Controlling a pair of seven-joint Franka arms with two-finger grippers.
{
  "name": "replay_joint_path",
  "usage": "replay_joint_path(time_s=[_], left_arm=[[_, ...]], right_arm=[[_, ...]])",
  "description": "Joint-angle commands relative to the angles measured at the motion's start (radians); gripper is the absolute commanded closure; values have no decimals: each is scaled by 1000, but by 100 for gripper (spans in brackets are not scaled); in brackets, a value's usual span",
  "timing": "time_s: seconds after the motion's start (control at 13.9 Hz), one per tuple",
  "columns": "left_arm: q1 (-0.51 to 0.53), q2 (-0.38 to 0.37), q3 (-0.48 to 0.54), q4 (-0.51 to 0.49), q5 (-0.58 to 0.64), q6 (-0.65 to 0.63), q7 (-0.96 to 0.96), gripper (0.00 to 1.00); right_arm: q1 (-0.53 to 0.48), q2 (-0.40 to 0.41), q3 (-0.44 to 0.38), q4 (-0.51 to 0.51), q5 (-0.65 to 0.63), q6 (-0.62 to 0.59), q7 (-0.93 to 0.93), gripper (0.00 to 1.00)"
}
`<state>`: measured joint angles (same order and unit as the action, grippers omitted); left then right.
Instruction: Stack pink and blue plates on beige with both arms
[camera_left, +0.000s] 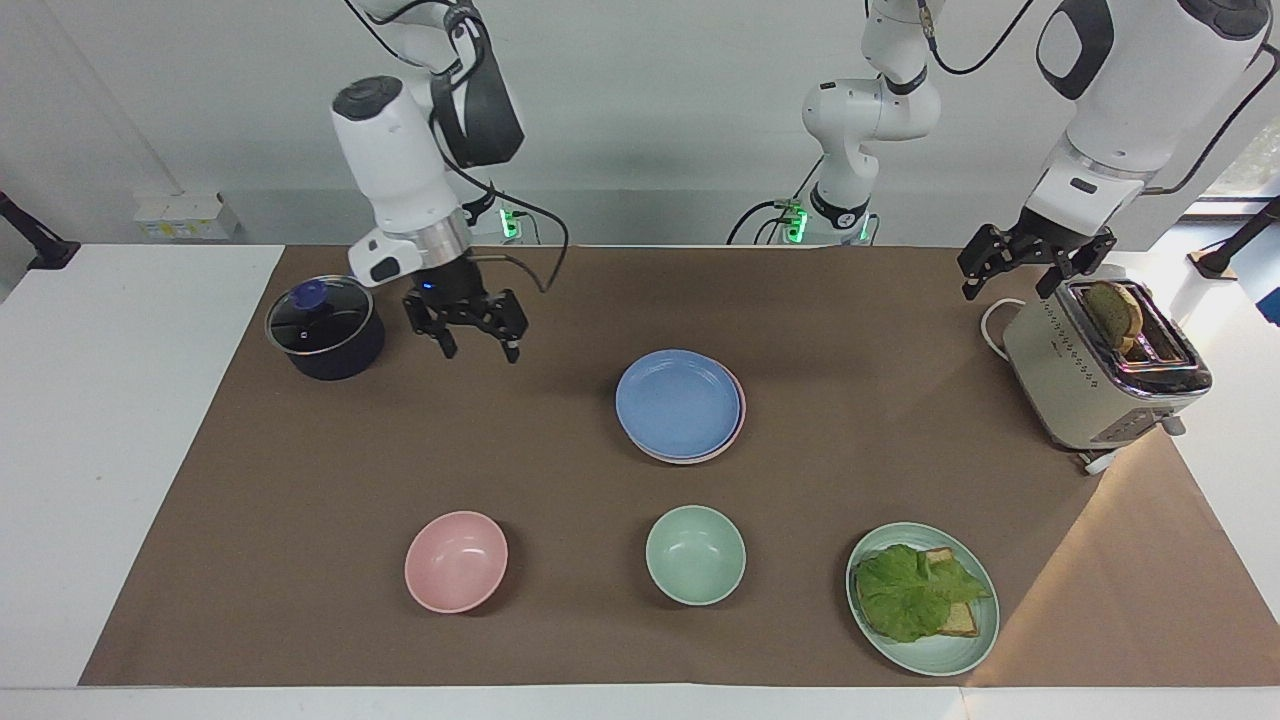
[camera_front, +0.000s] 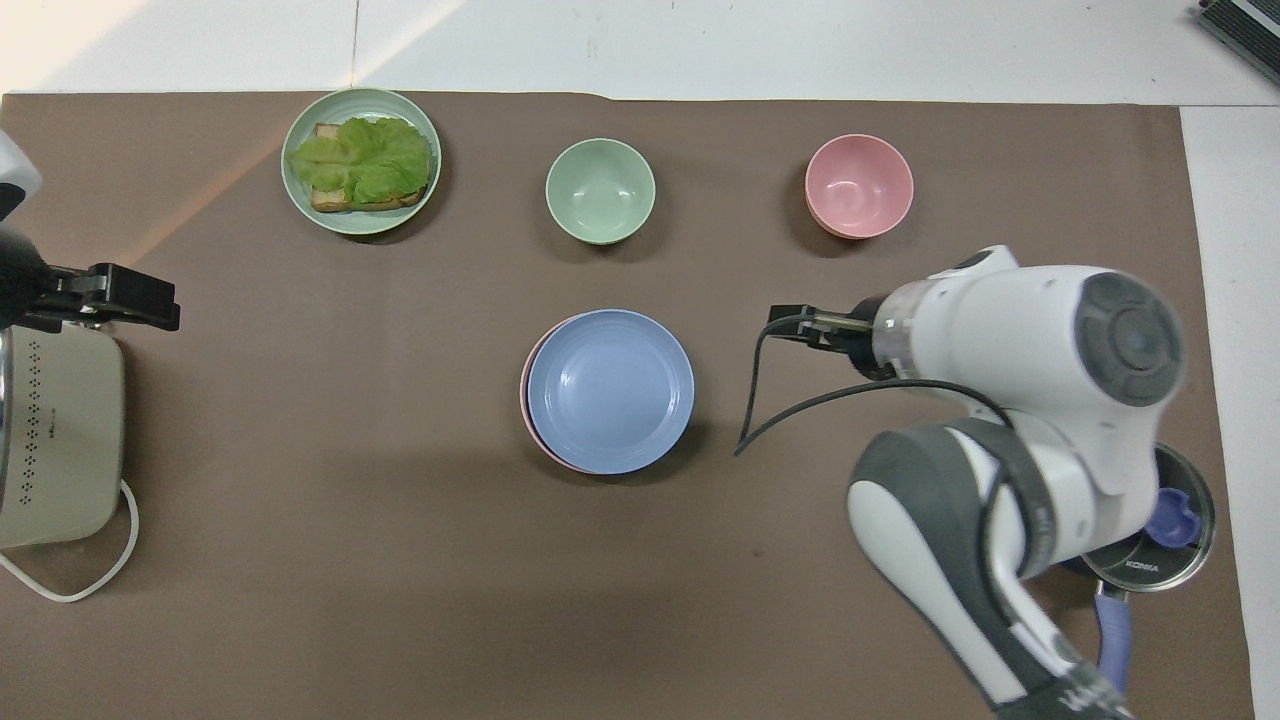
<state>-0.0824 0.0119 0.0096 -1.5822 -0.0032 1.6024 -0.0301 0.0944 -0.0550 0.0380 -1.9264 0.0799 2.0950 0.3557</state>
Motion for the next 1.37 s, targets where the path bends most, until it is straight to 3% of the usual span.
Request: replay_joint_path(time_s=[0.0, 0.14, 0.36, 0.65, 1.08, 1.3], left_arm=[[12, -6, -8, -2, 11, -12, 12, 0], [12, -6, -8, -2, 11, -12, 12, 0], [12, -6, -8, -2, 12, -12, 12, 0], [12, -6, -8, -2, 11, -12, 12, 0], [12, -6, -8, -2, 12, -12, 12, 0], [12, -6, -8, -2, 12, -12, 12, 0]], right_arm=[[-88, 18, 14, 122, -43, -119, -98, 0], [-145, 26, 13, 214, -45, -228, -126, 0], [-150, 81, 14, 401, -101, -487, -129, 0], [-137, 116, 26, 509, -135, -615, -142, 0], [-131, 95, 28, 472, -114, -609, -179, 0], [-131, 44, 28, 388, -112, -607, -184, 0]])
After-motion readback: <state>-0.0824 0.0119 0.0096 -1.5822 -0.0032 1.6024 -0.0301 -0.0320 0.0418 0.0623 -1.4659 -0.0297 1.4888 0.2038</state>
